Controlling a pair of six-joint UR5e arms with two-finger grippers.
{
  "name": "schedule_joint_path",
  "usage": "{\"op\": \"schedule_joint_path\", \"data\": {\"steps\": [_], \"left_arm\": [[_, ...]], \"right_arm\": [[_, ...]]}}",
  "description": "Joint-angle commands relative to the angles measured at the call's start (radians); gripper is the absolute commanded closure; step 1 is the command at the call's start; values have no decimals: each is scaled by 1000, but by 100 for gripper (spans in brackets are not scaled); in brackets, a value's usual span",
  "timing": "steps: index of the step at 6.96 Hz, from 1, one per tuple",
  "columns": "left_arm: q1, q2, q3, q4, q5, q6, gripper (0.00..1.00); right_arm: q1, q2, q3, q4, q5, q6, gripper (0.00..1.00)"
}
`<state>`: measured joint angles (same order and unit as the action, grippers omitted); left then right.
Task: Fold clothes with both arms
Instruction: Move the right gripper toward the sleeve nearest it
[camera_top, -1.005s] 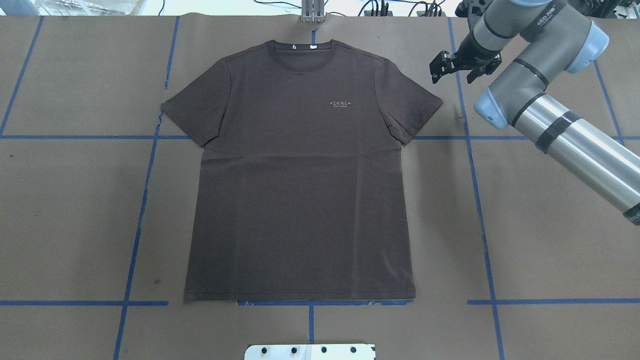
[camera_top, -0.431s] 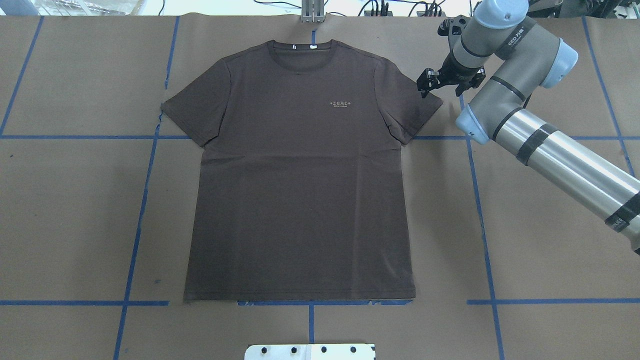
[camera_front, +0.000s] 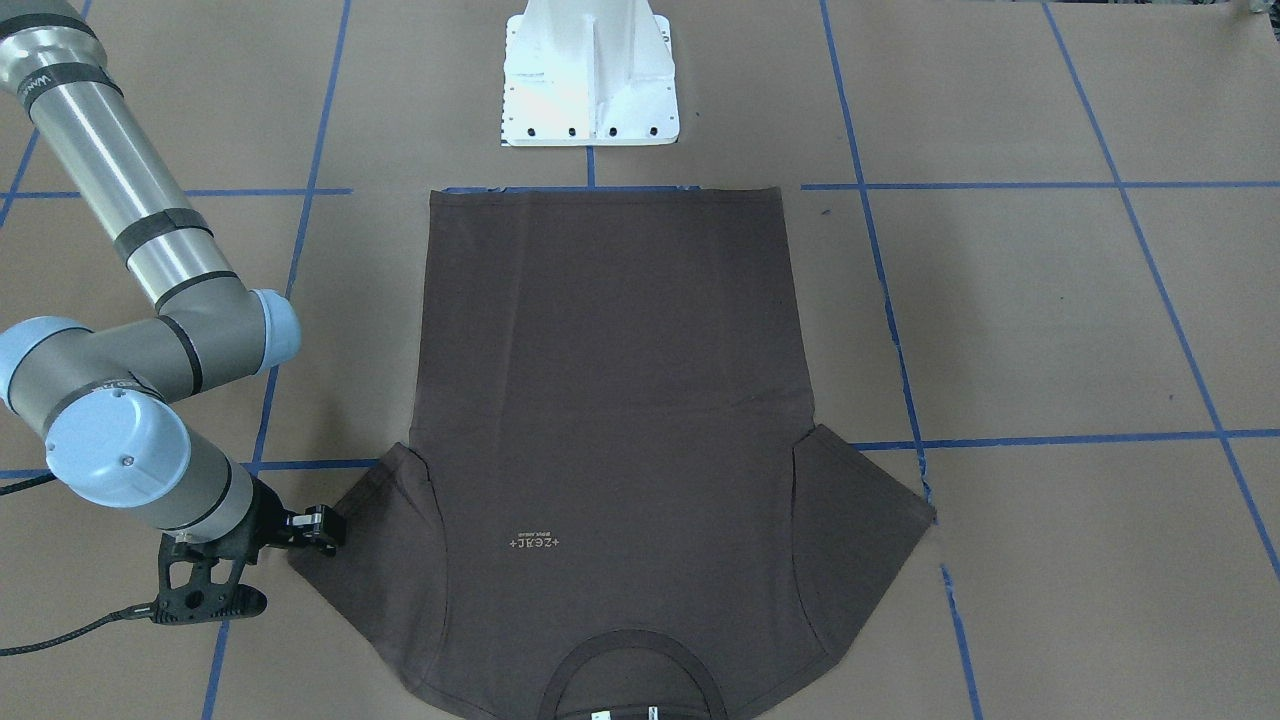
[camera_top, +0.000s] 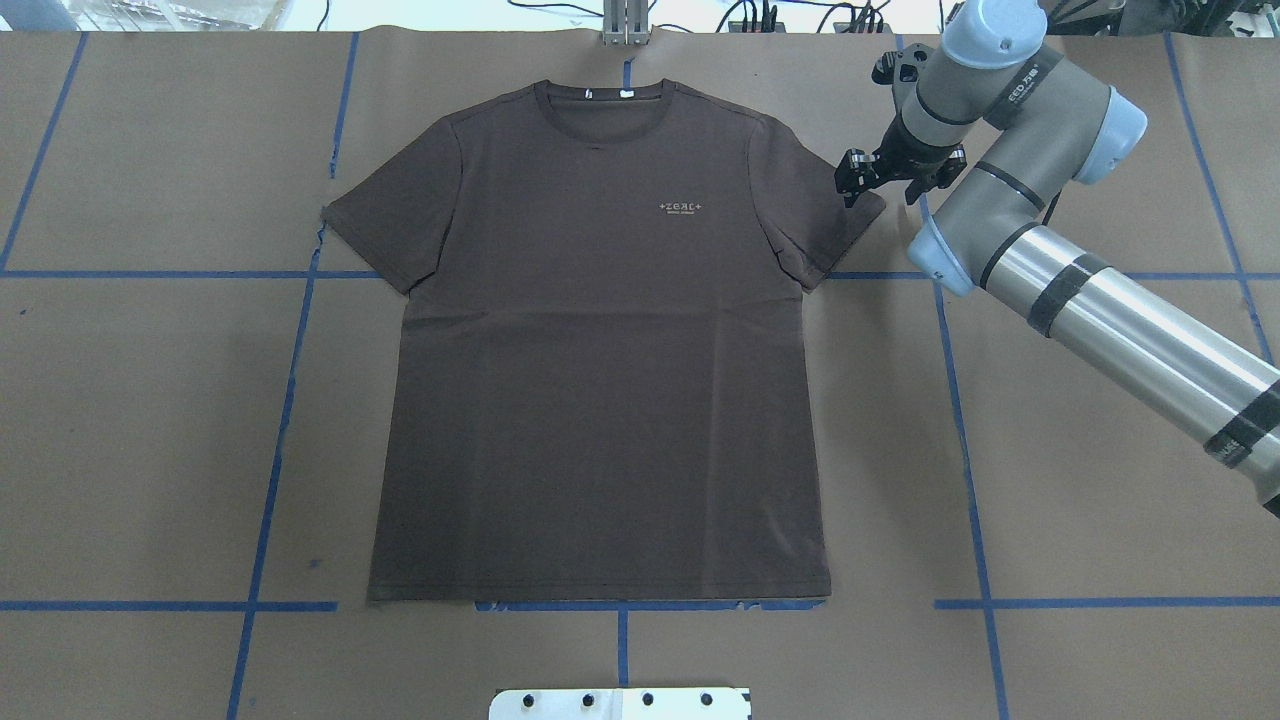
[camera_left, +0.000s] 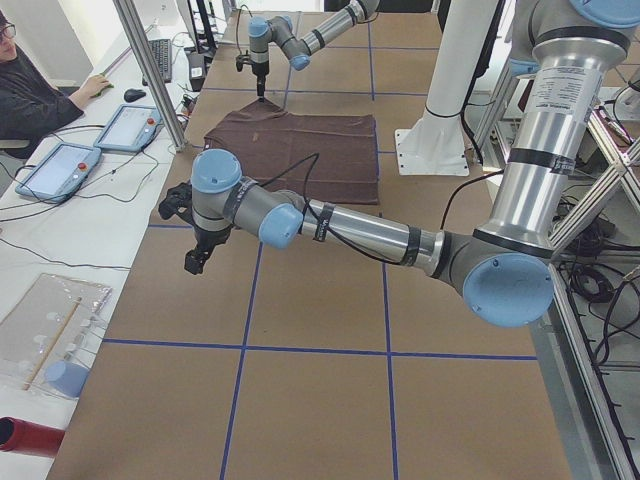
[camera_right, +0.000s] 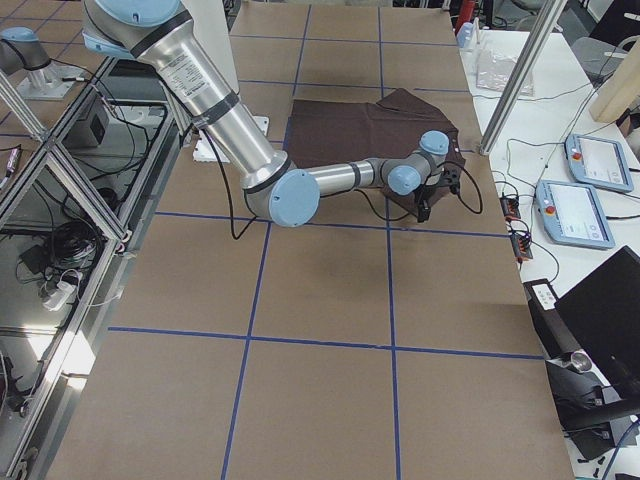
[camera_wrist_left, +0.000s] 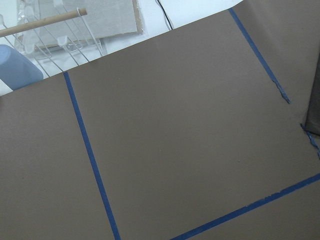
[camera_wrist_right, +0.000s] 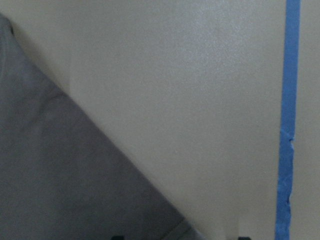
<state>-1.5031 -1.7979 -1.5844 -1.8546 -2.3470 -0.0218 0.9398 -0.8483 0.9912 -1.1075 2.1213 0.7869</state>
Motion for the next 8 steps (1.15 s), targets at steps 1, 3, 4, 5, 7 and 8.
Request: {"op": "schedule_joint_path", "data": {"steps": [1,3,4,5,7,8], "left_arm": [[0,0,0,0,0,0,0],[1,0,0,0,0,-1,0],[1,-1,1,0,0,-1,0],[1,-1,1,0,0,-1,0],[1,-3,3,0,0,-1,0],[1,-2,3,0,0,-1,0]], "right_arm": [[-2,2,-2,0,2,0,77],[-6,2,-6,0,2,-3,100],[-6,3,-6,0,2,-3,100],[-6,14,-6,0,0,-2,100],[-6,18,-5,0,0,-2,100],[-4,44,-5,0,0,6,100]]}}
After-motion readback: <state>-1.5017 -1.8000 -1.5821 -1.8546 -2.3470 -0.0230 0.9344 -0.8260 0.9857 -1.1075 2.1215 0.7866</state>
